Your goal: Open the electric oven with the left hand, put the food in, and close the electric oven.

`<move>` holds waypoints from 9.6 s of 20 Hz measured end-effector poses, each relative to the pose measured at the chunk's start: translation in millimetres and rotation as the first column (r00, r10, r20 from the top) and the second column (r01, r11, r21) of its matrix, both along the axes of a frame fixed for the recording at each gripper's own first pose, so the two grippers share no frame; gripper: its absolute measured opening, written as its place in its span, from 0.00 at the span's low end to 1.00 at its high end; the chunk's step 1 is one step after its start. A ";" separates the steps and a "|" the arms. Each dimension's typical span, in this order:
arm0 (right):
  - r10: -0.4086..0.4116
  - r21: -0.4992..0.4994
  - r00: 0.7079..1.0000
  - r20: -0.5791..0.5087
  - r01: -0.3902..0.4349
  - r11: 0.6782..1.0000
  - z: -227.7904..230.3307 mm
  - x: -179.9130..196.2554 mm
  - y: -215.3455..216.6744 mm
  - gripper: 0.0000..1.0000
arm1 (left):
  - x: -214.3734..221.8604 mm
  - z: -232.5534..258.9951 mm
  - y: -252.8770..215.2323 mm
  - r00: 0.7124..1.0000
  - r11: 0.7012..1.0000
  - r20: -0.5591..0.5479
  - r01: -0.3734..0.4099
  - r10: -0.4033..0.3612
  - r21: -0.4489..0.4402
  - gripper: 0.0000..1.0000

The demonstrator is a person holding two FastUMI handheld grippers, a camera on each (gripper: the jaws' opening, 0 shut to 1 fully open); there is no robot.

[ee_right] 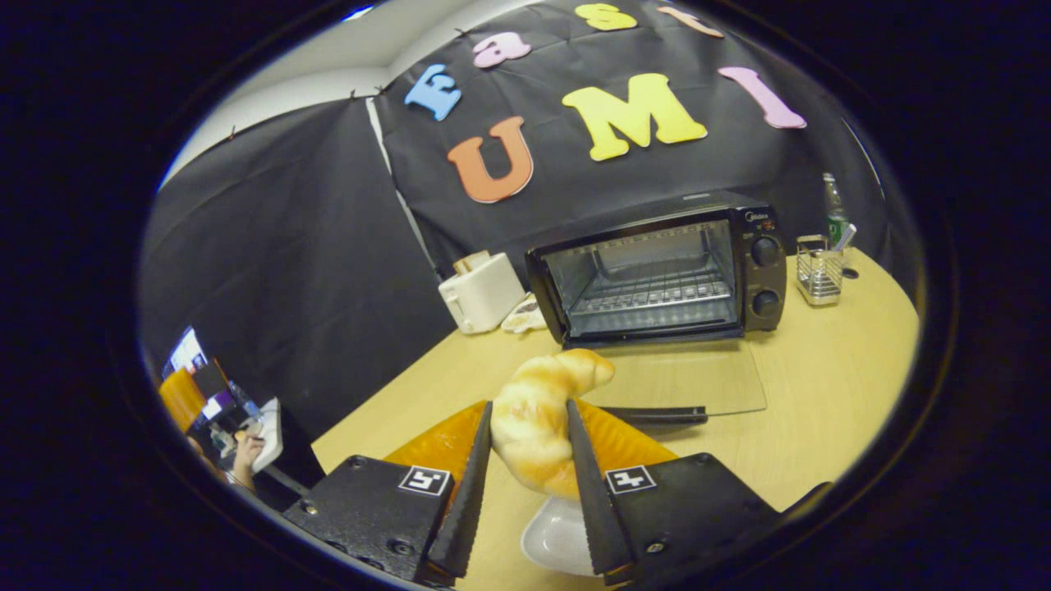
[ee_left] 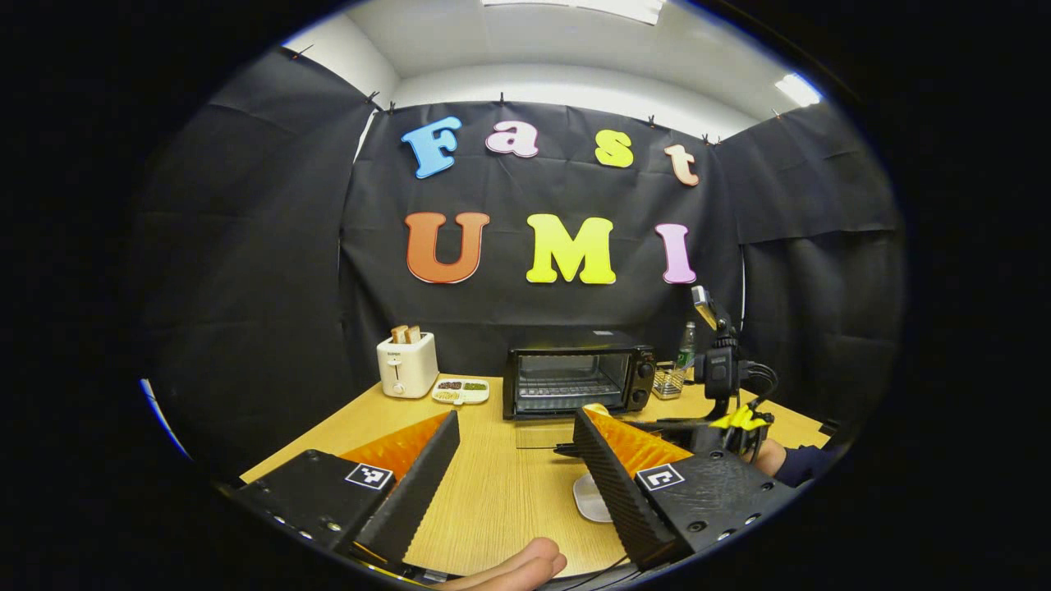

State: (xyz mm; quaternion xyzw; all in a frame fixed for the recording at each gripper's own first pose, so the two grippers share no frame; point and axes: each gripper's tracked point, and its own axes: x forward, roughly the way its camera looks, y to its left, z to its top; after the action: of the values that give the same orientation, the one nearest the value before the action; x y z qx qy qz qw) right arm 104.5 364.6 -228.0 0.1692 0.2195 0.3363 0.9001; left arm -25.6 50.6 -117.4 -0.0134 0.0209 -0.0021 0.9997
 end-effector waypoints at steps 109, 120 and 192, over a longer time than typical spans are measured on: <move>-0.490 -0.070 0.751 0.442 0.573 0.816 106.0 -65.9 -316.5 0.96 | 245.0 -103.7 -143.9 0.885 0.986 -0.456 0.142 -0.089 0.083 0.94; -0.508 -0.084 0.737 0.445 0.599 0.796 98.1 -62.9 -331.5 0.96 | 333.8 -58.3 -129.3 0.911 0.986 -0.407 0.125 -0.070 0.110 0.98; -0.499 -0.052 0.698 0.513 0.606 0.794 143.9 -183.3 -334.1 1.00 | -49.9 46.6 -95.8 0.998 0.999 0.060 0.033 -0.035 0.041 0.96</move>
State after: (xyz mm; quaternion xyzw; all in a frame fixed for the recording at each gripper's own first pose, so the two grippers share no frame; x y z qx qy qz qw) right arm -78.8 30.6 -84.1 0.0410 -0.0334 0.0534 0.9972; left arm -75.5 -45.2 -70.8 0.0069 -0.0094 -0.0191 0.9997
